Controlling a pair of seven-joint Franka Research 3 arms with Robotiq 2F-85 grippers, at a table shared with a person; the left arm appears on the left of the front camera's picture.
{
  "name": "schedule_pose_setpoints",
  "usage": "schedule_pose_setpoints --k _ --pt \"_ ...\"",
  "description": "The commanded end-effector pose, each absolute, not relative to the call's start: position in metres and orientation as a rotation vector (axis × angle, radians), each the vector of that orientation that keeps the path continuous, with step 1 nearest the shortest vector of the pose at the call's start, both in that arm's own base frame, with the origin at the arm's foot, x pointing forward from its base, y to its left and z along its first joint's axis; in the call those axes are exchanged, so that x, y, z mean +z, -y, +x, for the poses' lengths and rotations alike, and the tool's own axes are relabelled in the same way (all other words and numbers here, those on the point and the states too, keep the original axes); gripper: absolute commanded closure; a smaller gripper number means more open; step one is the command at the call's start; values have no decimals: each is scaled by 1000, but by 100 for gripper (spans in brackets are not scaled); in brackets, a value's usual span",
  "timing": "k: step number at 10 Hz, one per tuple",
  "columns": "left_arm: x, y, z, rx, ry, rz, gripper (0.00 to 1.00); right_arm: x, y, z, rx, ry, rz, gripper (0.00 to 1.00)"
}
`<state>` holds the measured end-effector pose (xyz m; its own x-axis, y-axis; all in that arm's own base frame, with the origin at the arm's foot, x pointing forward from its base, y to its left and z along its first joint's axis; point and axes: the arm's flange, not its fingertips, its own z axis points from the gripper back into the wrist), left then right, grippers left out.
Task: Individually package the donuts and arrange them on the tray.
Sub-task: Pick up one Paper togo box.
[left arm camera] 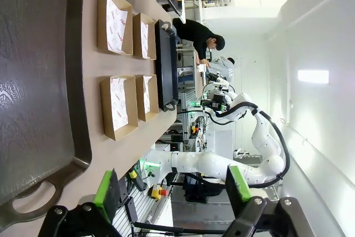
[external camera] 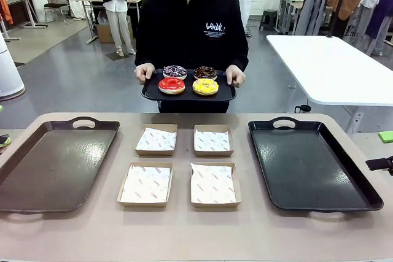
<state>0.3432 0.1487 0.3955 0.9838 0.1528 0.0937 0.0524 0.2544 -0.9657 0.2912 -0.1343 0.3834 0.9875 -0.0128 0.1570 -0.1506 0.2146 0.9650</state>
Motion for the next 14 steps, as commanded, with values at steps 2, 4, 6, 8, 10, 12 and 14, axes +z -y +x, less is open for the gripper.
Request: schedule_pose_setpoints --k 2,4,6,8,10,12,14 --pt "396 -151 342 68 185 -1327 0 384 137 291 103 150 1367 0" --pt "395 -149 343 69 181 -1314 0 384 137 291 103 150 1367 0" --pt "440 -129 376 -12 198 -1163 0 384 137 291 103 150 1367 0" --pt "481 -99 417 -52 199 -972 0 384 137 291 103 150 1367 0" --pt "518 -50 455 -124 143 -743 0 384 137 291 103 150 1367 0" --pt "530 10 494 -113 78 -560 0 384 137 291 103 150 1367 0" --pt "506 76 530 -90 35 -377 0 384 137 291 103 150 1367 0"
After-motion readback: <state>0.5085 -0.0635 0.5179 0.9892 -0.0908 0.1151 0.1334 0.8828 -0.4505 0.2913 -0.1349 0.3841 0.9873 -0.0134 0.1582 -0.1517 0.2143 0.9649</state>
